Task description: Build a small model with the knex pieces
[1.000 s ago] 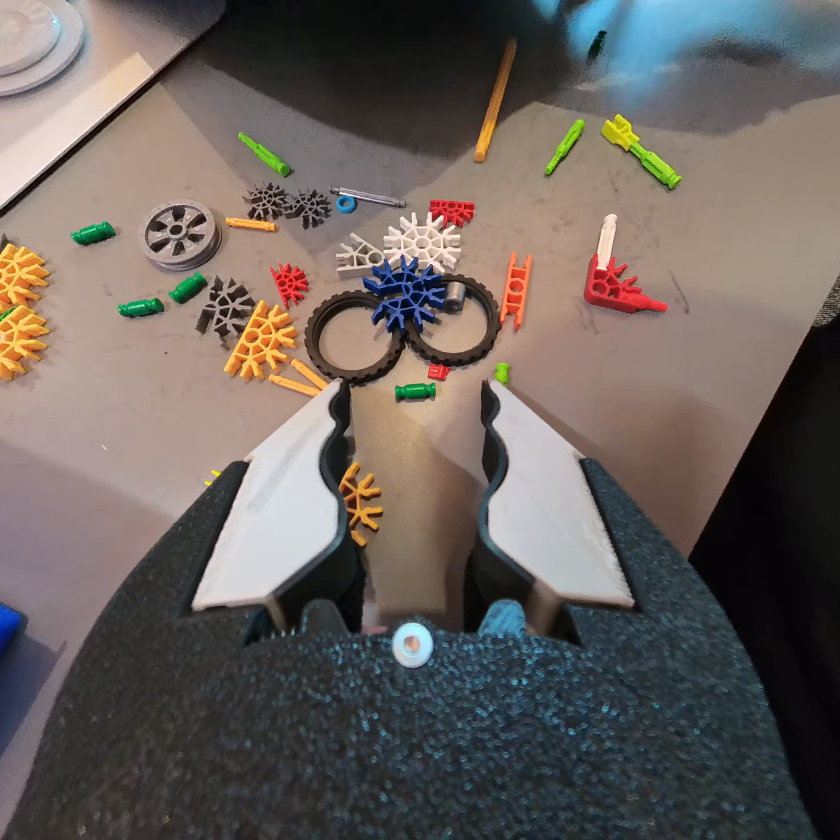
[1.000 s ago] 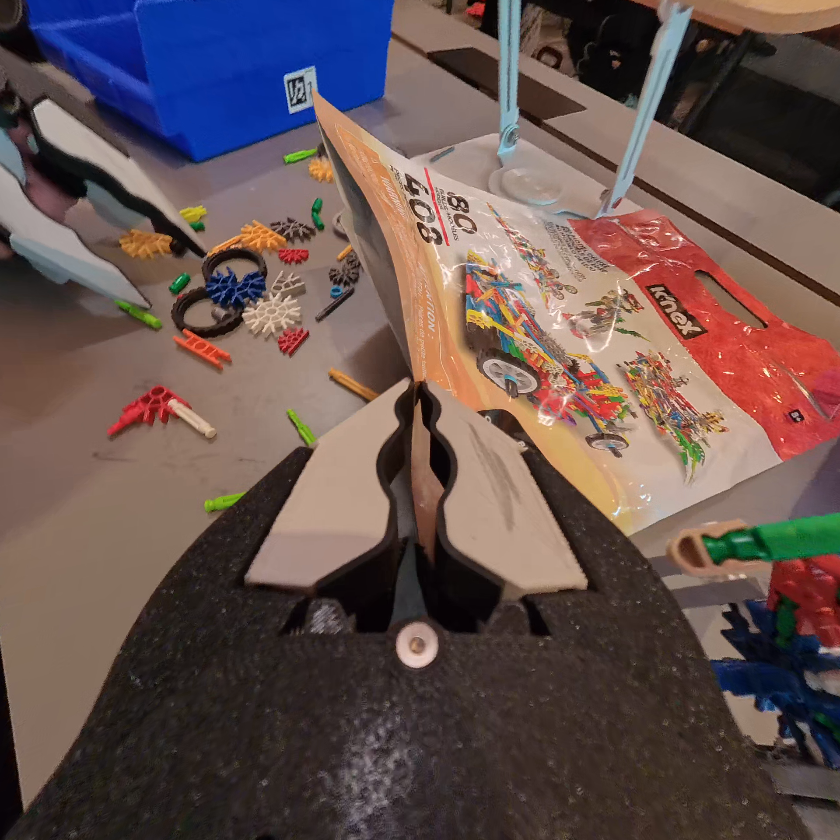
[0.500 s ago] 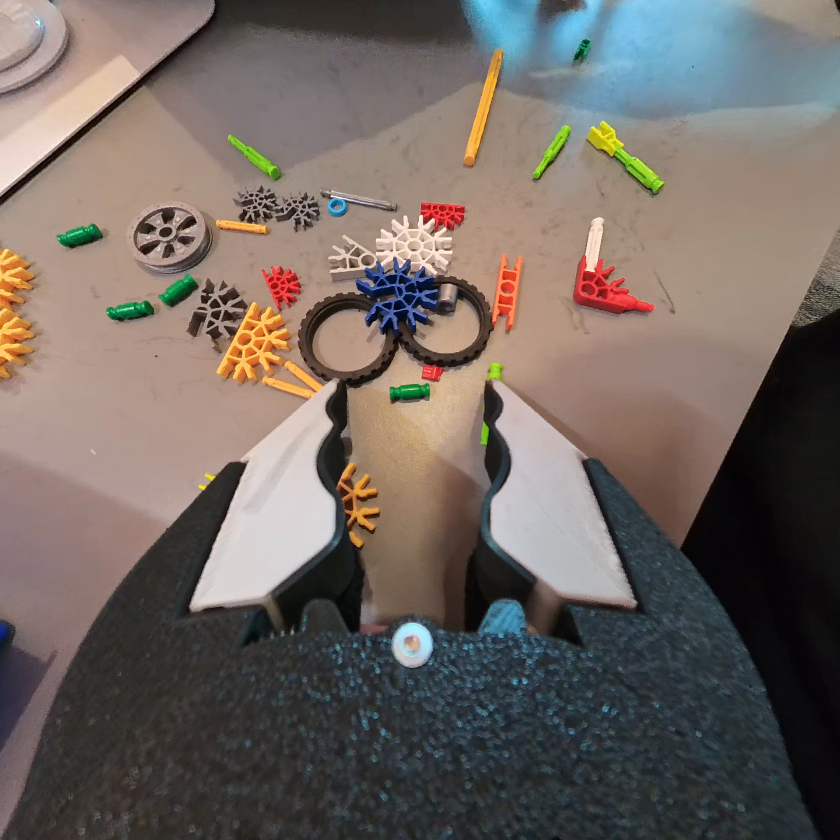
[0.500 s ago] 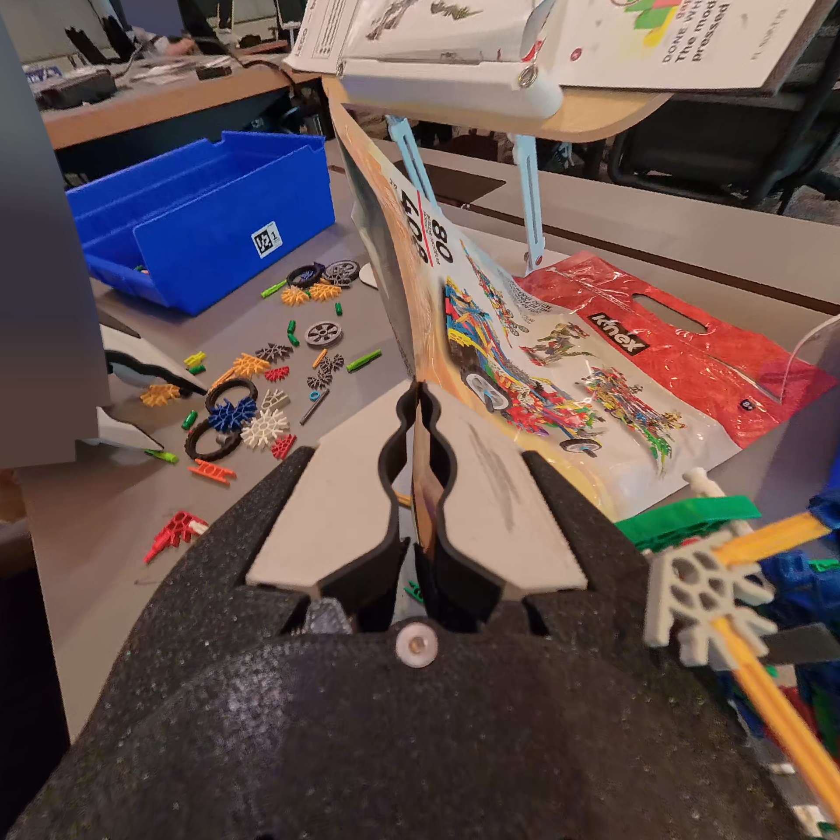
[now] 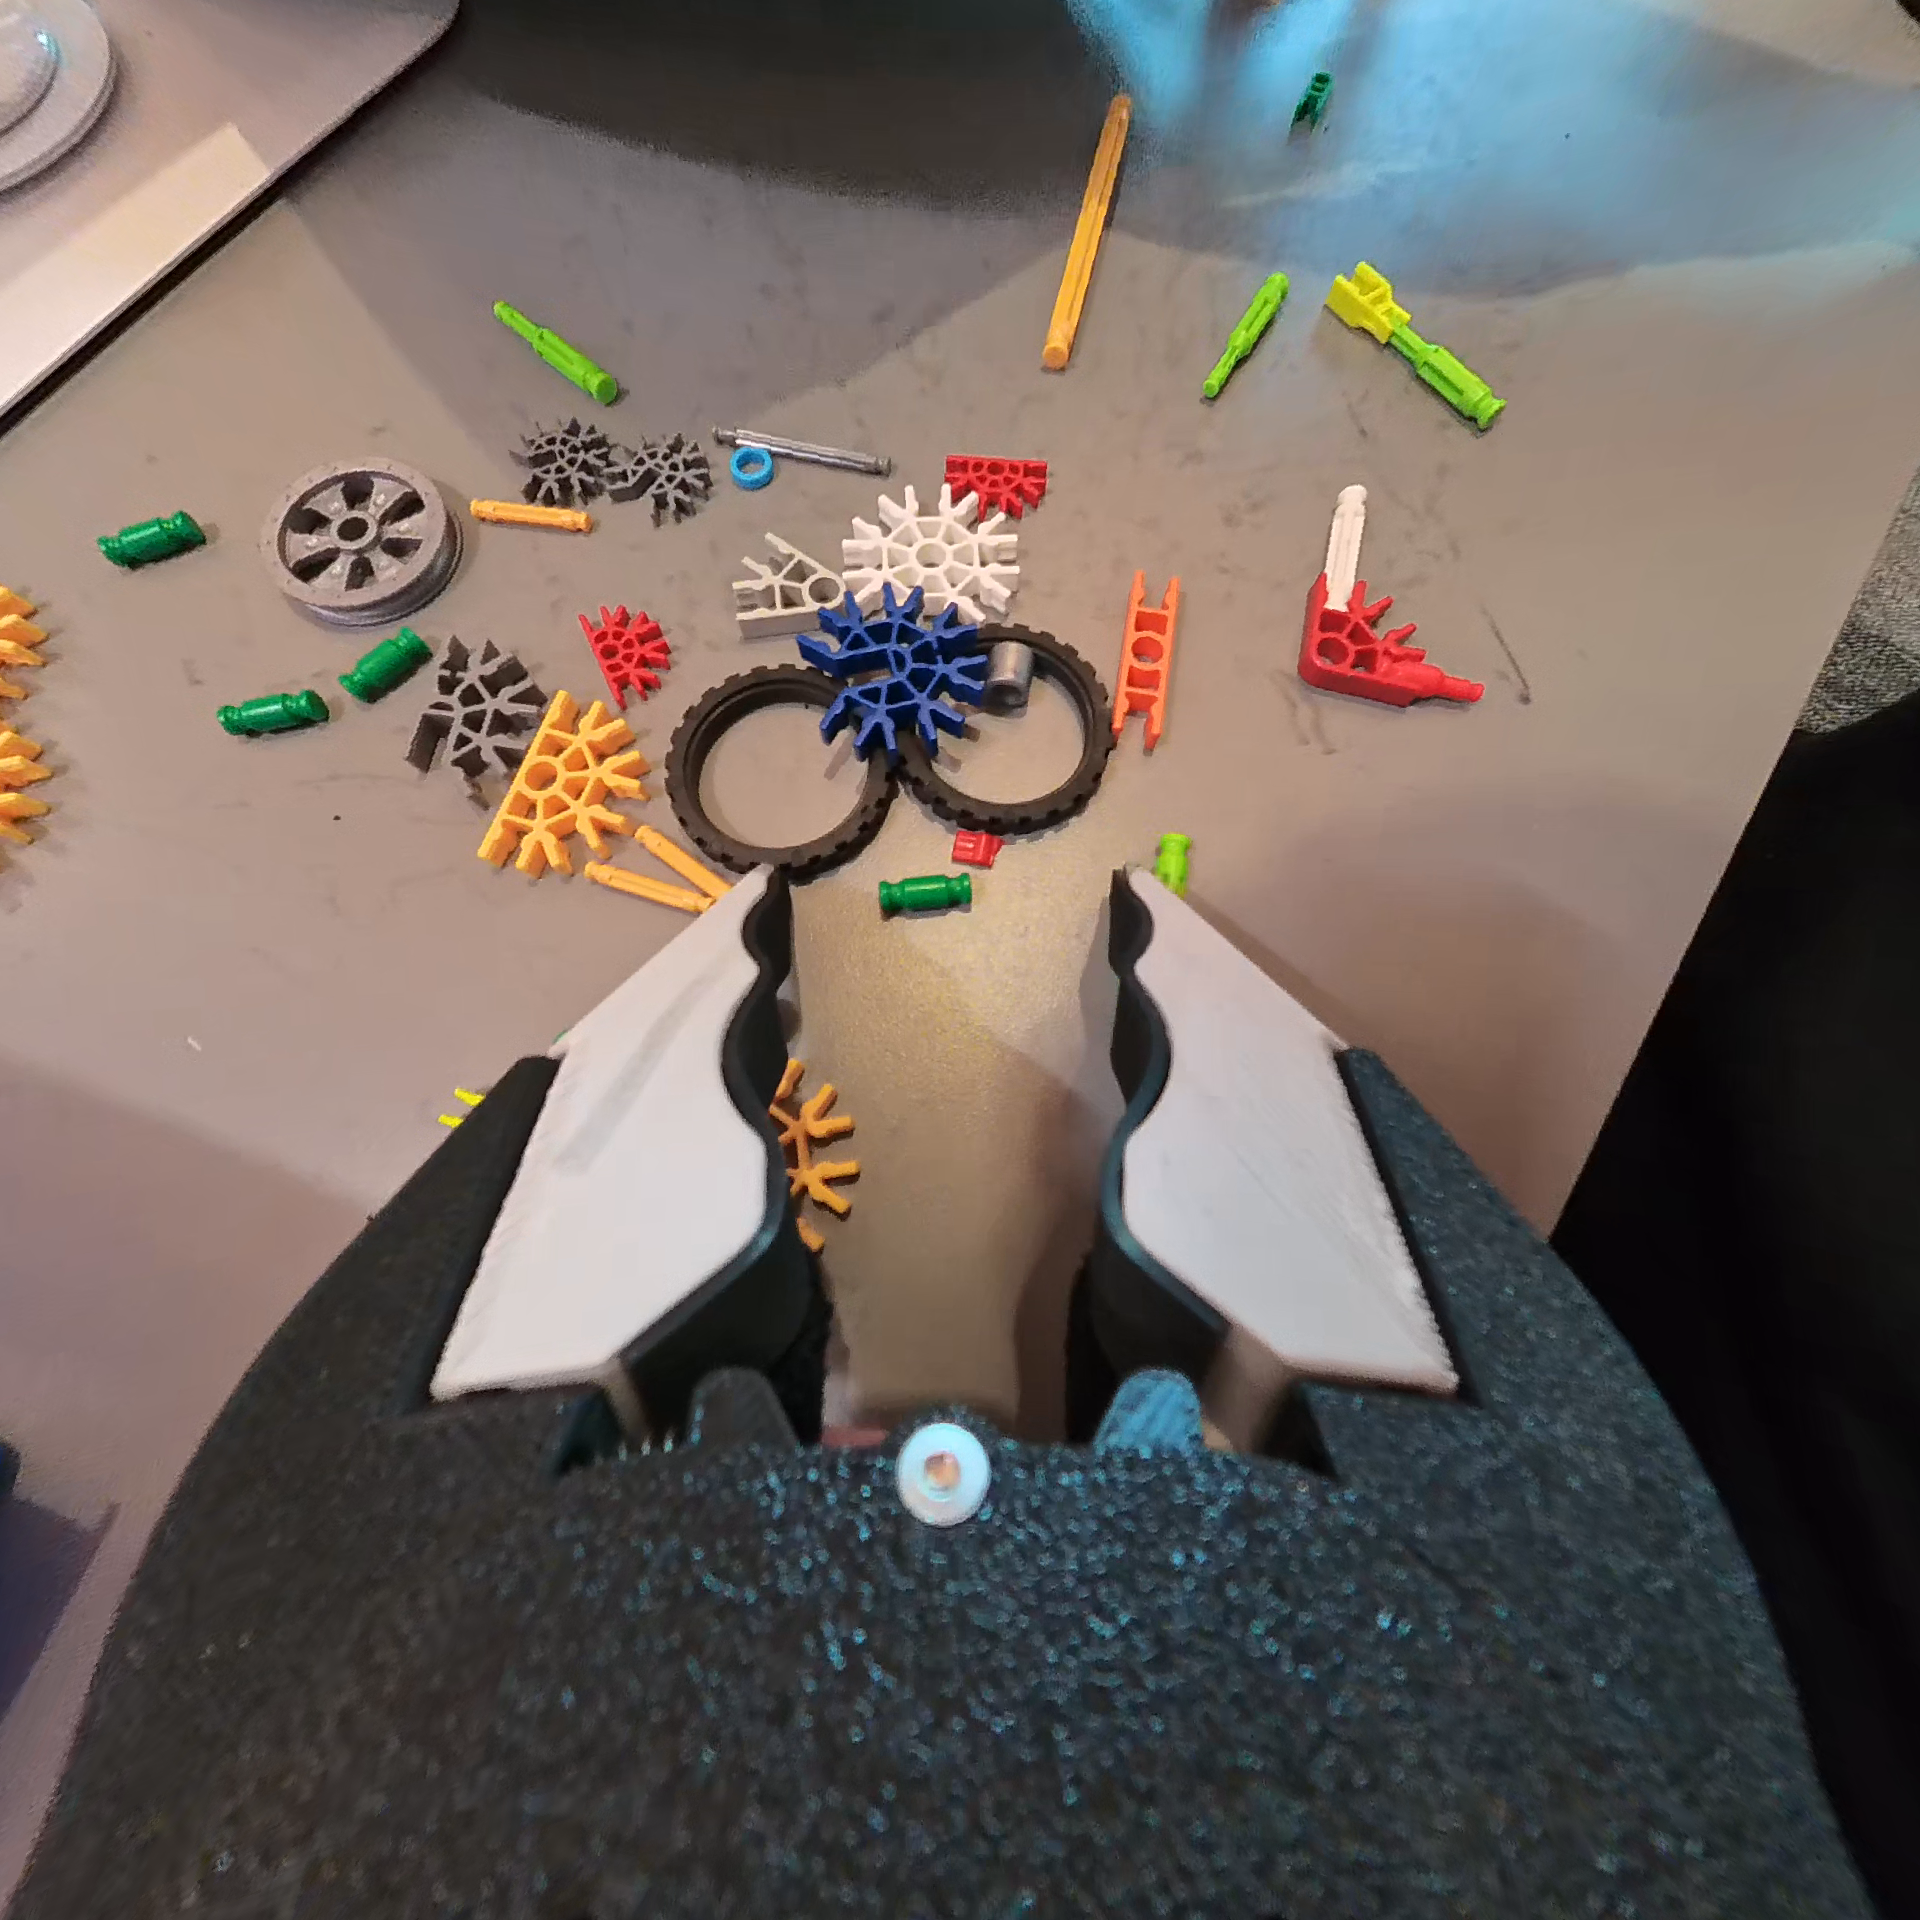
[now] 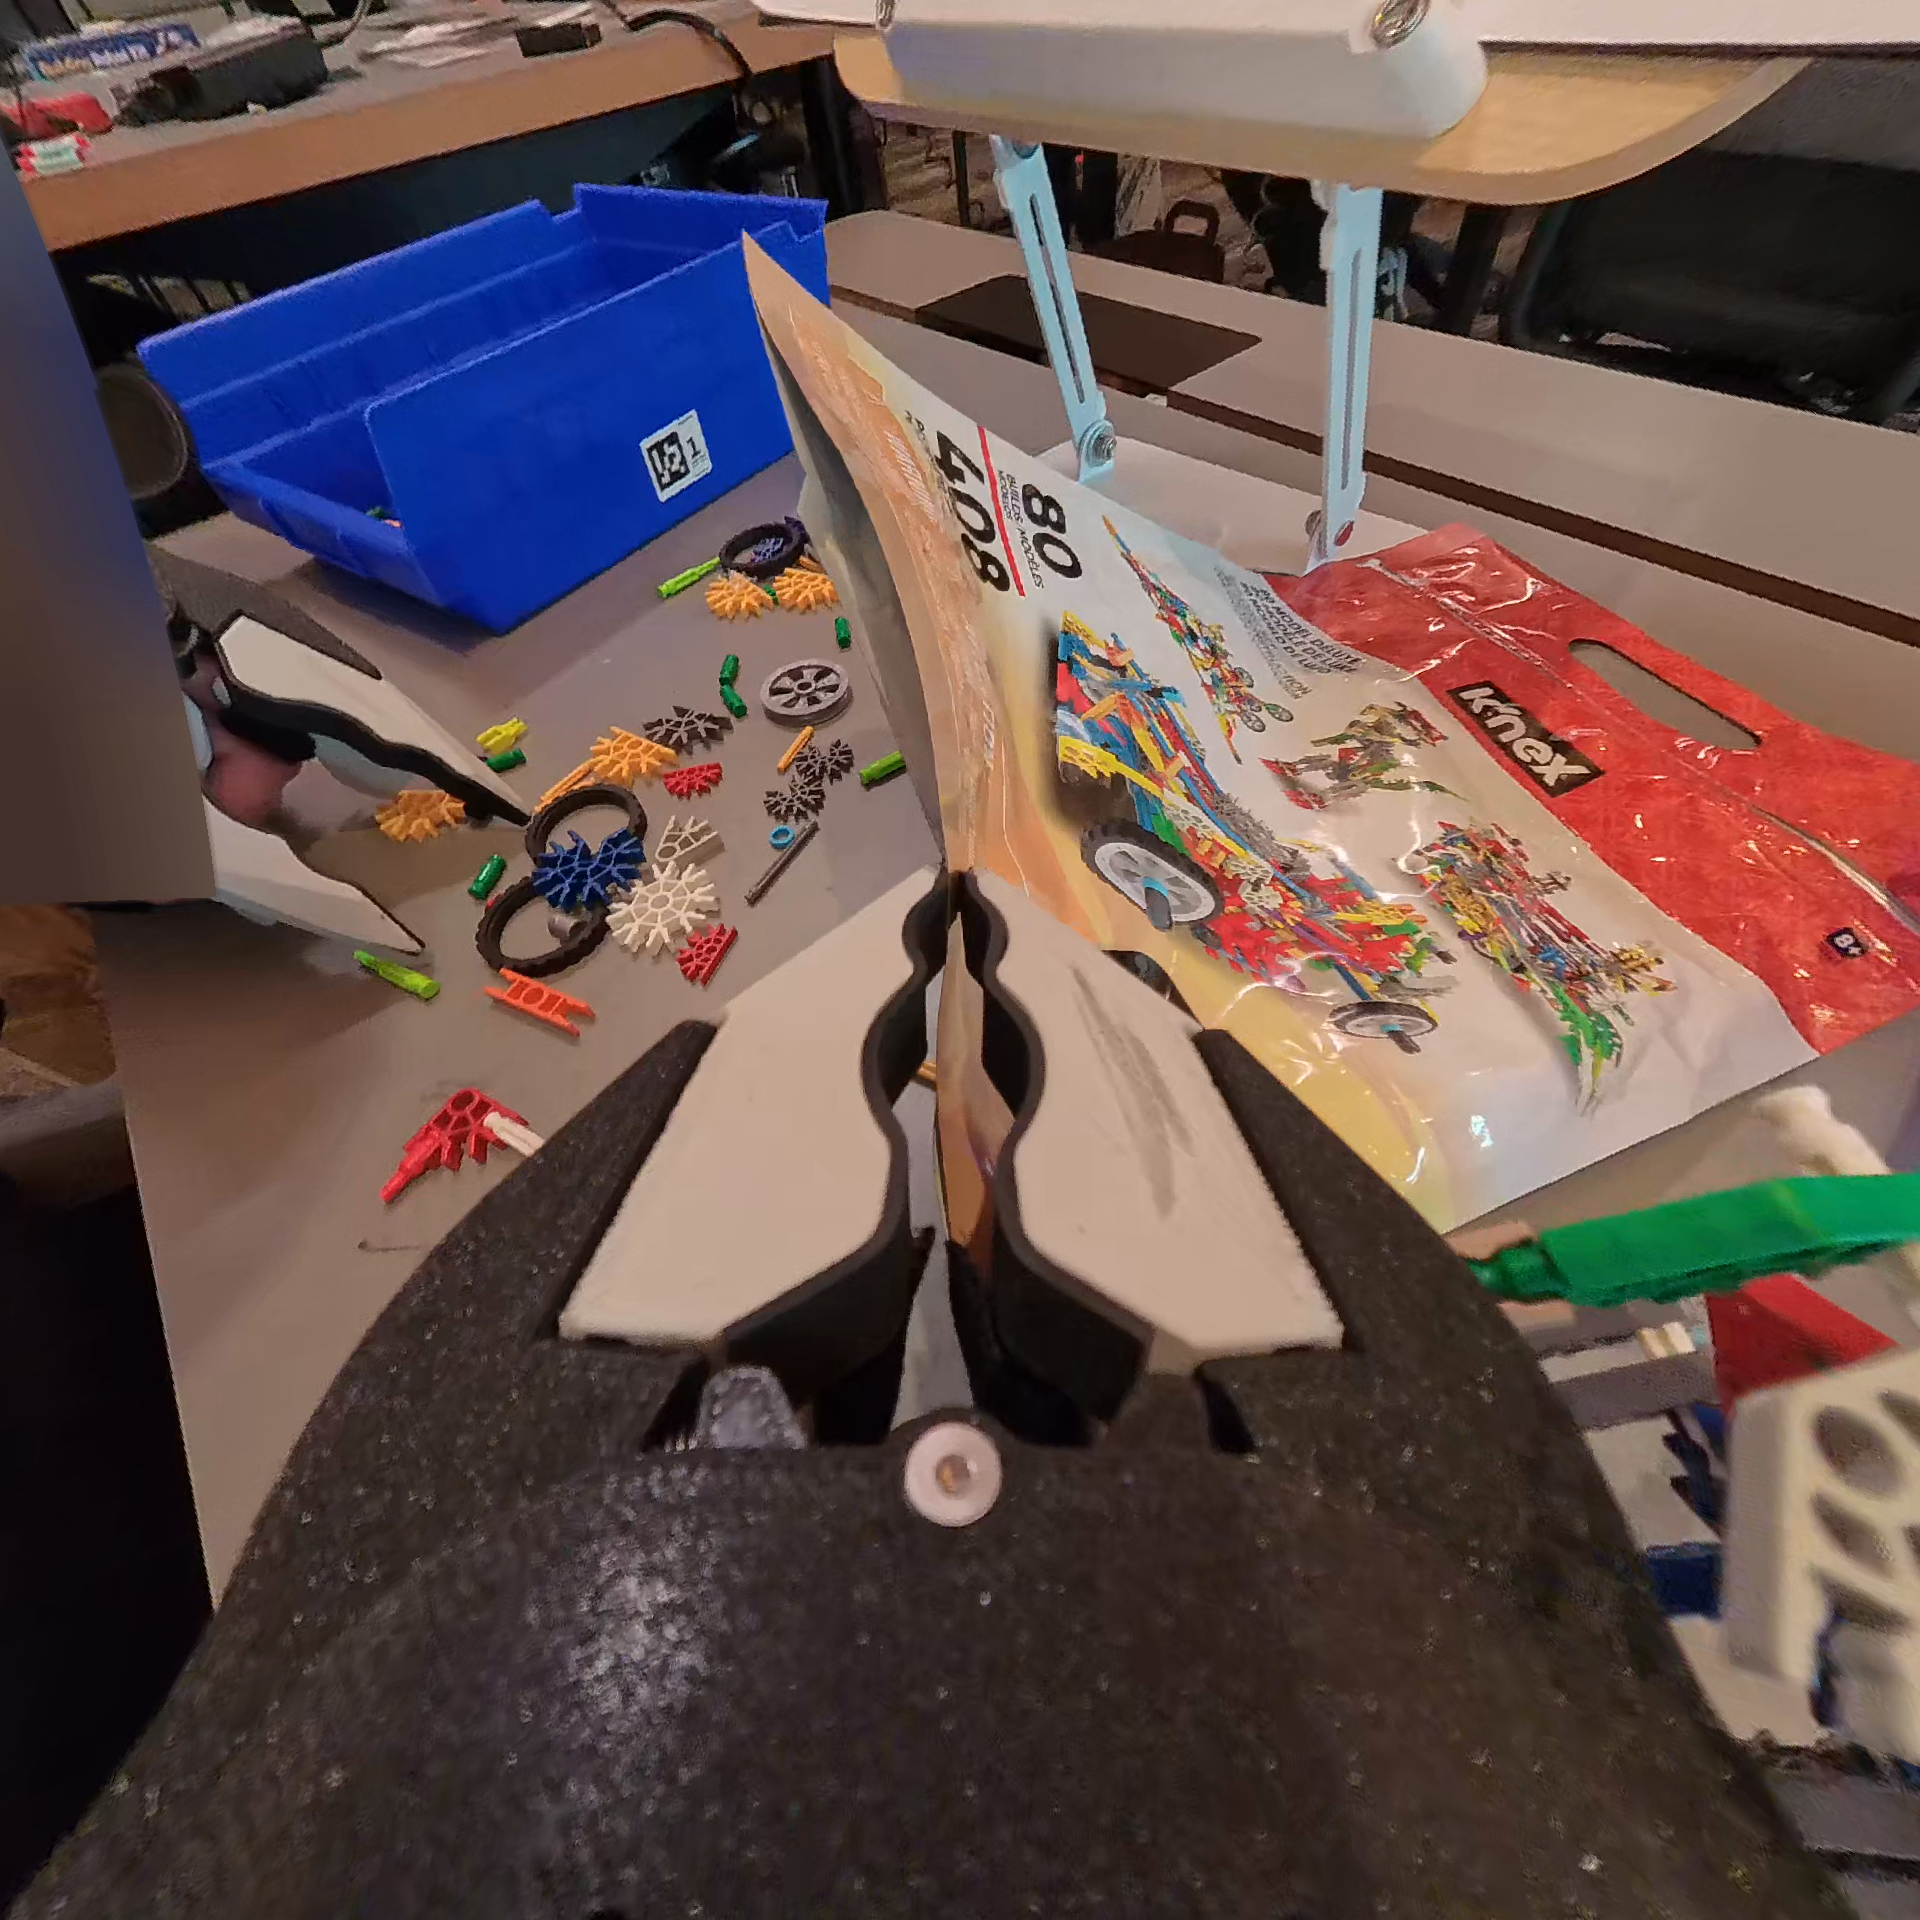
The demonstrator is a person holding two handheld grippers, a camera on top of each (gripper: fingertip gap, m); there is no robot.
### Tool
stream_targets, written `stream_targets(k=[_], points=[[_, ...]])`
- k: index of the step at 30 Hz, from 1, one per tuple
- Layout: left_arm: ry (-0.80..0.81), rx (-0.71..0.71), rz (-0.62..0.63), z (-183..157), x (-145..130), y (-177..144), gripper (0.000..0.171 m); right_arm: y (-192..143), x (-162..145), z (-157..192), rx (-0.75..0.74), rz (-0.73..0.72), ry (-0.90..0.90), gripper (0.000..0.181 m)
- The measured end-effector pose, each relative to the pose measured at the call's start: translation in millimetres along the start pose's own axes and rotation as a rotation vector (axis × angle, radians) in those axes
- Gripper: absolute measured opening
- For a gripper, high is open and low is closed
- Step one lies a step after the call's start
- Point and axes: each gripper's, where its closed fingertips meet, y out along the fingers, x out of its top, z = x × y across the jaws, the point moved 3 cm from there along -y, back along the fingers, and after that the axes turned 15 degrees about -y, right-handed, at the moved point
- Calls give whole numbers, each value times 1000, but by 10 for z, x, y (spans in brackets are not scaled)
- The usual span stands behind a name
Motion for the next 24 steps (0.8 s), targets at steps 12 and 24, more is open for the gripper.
stream_targets(k=[12,24], points=[[48,-28,-29,-76,3,-38,77,12,-85,95,33,38,-41,0],[214,91,-24,-240,-113,-53,38,49,-148,202,47,58,-63,0]])
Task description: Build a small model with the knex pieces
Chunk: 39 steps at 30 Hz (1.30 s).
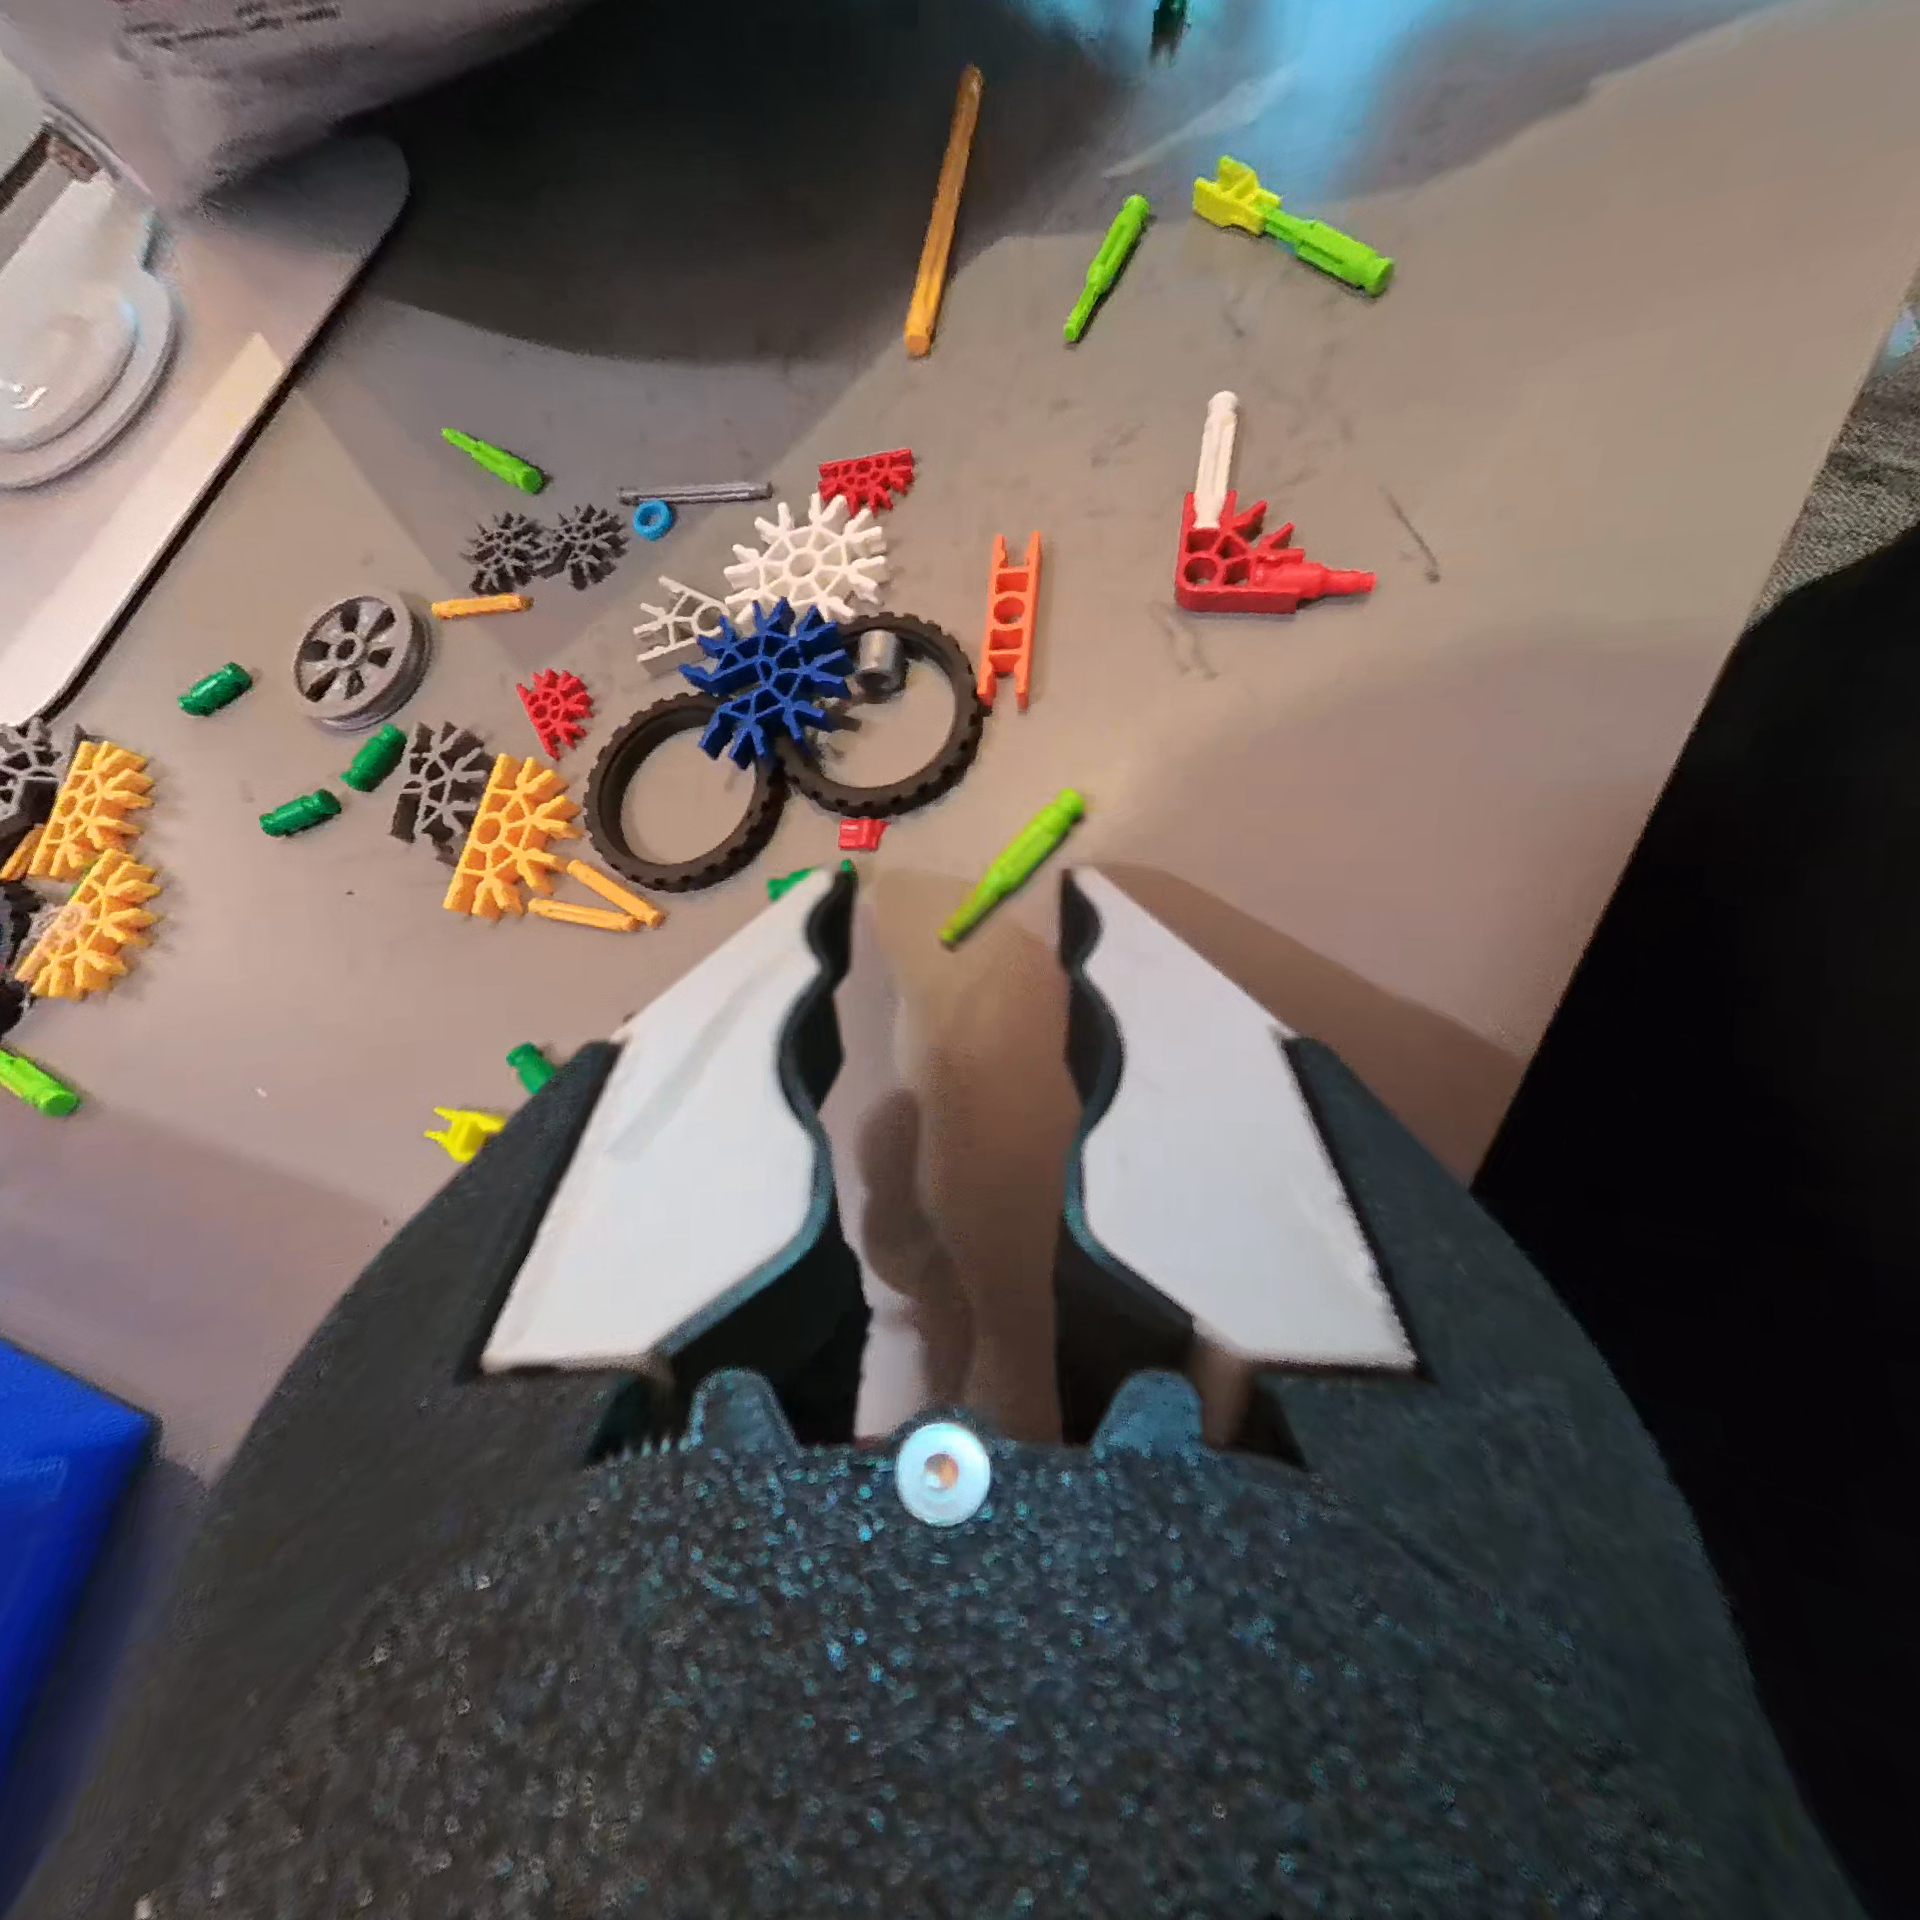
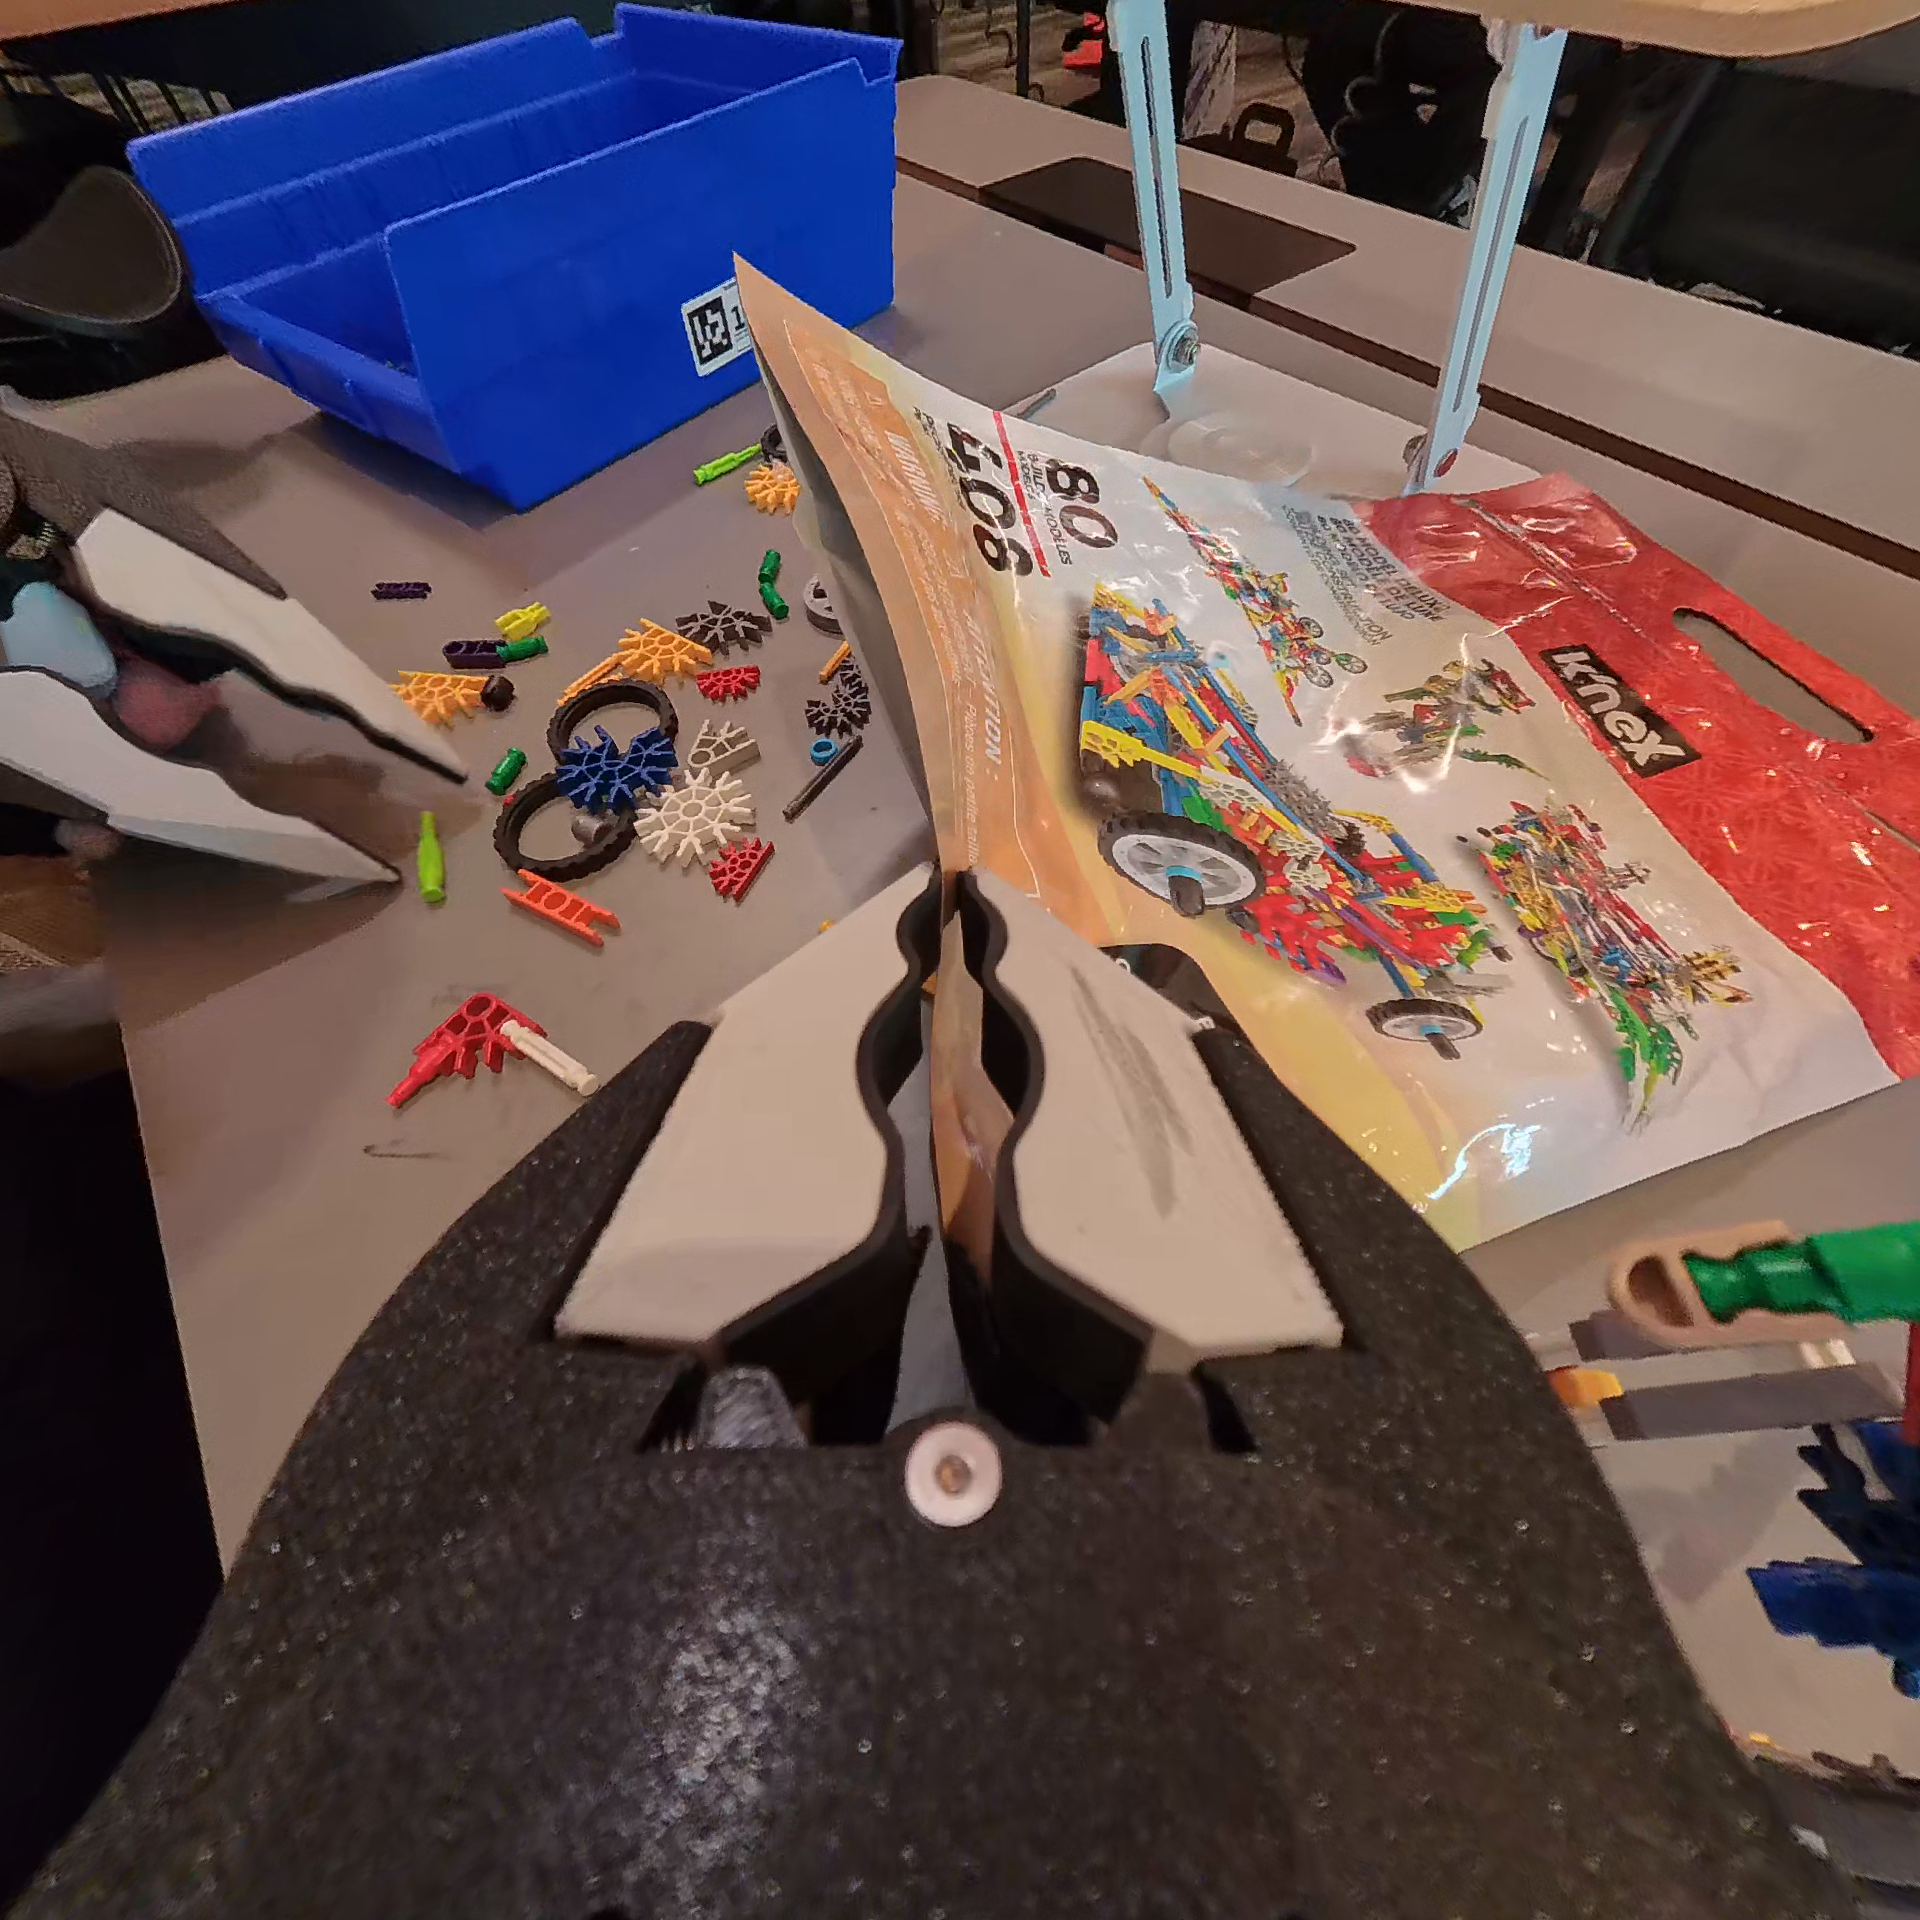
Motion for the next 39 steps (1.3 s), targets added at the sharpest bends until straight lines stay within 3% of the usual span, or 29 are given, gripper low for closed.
stream_targets(k=[1,4,9,15,24,39], points=[[5,1,8,-9,-16,-4,26,-6,2,1,-1,-1,0,0],[-6,-22,28,-38,-39,-3,11,-18,-1,3,0,-3,1,0],[-19,-31,34,-29,3,42,14,-23,5,12,0,-5,0,0],[-40,-26,44,-25,12,70,3,-40,-9,26,5,-5,-1,0],[-65,3,-1,7,22,-9,1,-36,-24,44,8,-3,-10,0],[-192,146,-60,567,-19,-376,2,-23,-60,132,23,16,-59,0]])
